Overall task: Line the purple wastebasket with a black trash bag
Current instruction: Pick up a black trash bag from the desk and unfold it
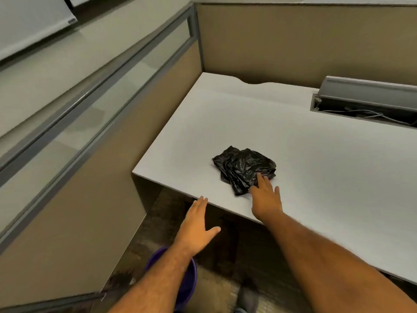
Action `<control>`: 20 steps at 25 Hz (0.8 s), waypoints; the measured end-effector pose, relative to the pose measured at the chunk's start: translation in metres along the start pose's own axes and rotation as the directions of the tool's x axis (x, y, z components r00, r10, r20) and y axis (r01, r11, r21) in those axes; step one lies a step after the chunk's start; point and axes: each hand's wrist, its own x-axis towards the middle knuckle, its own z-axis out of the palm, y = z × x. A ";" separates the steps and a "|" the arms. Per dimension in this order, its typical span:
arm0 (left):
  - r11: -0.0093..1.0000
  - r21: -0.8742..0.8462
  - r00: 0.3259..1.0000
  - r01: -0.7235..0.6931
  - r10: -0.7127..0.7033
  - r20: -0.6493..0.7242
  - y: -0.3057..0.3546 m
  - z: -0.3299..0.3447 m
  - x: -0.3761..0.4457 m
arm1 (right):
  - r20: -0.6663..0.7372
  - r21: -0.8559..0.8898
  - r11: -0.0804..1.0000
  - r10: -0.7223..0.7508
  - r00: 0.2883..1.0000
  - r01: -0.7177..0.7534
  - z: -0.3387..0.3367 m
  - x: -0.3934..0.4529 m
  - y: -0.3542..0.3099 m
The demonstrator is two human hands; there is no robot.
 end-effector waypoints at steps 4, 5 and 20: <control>0.993 -0.082 0.996 0.090 -0.089 0.009 -0.001 0.004 -0.001 | -0.050 -0.029 0.999 -0.036 0.998 0.034 -0.008 0.014 0.005; 0.991 -0.095 0.995 0.099 -0.099 0.003 -0.001 0.004 0.001 | -0.088 -0.022 0.998 -0.054 0.995 0.052 -0.008 0.016 0.008; 0.759 -0.646 0.988 0.084 -0.150 -0.048 0.081 0.001 0.035 | -0.389 0.920 0.101 0.320 0.864 0.378 -0.122 -0.025 0.036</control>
